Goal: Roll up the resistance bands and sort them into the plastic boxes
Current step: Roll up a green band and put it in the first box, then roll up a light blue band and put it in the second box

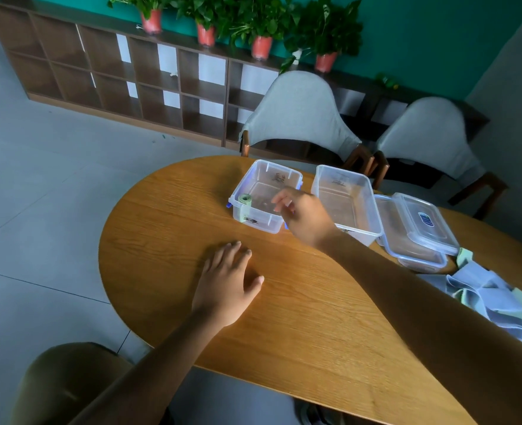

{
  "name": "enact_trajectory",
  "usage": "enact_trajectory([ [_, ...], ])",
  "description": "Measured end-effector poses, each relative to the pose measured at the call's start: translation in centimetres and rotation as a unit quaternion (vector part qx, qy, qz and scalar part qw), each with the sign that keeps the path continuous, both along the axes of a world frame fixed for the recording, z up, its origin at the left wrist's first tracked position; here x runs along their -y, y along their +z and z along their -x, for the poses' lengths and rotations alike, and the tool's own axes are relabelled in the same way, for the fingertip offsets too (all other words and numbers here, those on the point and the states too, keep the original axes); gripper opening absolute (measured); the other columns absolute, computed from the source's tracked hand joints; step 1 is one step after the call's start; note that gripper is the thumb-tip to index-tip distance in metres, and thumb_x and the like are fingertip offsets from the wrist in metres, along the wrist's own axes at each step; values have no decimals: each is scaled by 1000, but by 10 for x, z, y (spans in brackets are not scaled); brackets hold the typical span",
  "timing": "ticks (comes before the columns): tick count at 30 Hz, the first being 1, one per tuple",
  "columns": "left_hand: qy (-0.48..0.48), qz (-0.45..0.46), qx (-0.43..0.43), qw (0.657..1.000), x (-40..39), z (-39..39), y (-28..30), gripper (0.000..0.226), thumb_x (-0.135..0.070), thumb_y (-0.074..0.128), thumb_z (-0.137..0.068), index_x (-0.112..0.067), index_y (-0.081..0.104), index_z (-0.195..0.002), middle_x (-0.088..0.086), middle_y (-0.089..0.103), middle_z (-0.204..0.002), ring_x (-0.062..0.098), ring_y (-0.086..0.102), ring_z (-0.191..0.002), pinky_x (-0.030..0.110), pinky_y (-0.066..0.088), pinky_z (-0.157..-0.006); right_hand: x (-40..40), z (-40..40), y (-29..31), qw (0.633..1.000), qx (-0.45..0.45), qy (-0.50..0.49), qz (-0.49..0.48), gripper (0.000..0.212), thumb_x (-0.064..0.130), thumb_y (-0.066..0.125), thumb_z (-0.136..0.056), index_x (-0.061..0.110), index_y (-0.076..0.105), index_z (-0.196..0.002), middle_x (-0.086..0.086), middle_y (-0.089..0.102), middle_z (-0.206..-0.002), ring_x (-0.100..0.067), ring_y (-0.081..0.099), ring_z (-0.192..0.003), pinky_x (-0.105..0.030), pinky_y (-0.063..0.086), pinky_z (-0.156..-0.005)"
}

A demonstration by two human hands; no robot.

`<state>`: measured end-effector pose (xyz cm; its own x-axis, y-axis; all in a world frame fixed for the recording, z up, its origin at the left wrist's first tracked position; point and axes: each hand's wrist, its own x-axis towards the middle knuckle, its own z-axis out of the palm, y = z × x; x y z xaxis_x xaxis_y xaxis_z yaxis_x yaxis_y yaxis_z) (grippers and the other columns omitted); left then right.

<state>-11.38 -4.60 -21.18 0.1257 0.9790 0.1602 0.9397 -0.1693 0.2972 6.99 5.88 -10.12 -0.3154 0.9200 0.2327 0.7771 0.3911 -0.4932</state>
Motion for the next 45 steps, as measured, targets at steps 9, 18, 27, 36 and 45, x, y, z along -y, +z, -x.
enact_trajectory([
  [9,-1,4,-12,1000,3,-3,2,71,-66,26,-97,-27,33,-154,0,20,-166,22,15,-153,47,19,-121,89,-91,-26,997,71,1,-24,14,14,56,-98,20,64,-106,9,68,-97,-1,55,-77,-17,43,-68],
  [18,-5,20,-35,999,3,-7,10,69,-63,30,-99,-23,32,-155,3,20,-166,24,13,-153,46,18,-122,134,-185,-43,968,183,-167,-23,18,19,56,-96,25,64,-112,2,66,-109,-19,60,-102,-38,53,-82],
  [27,-49,-23,21,998,14,-39,21,50,-47,52,-98,-19,56,-138,2,50,-147,25,42,-137,43,40,-112,122,-250,-35,899,210,-385,-8,46,29,56,-95,9,50,-135,-15,56,-135,-34,43,-127,-44,36,-104],
  [36,-107,-69,113,985,22,-93,48,34,-46,53,-94,-20,67,-110,-4,68,-107,21,59,-104,40,52,-89,108,-276,-31,880,214,-424,10,24,18,45,-96,9,66,-101,-18,69,-98,-37,60,-96,-37,41,-84],
  [45,-141,-63,144,977,24,-136,83,23,-39,61,-94,-24,67,-110,-10,68,-109,15,56,-111,34,50,-90,112,-279,2,902,17,-410,-135,15,10,45,-98,10,59,-94,-16,66,-88,-37,56,-83,-41,47,-69],
])
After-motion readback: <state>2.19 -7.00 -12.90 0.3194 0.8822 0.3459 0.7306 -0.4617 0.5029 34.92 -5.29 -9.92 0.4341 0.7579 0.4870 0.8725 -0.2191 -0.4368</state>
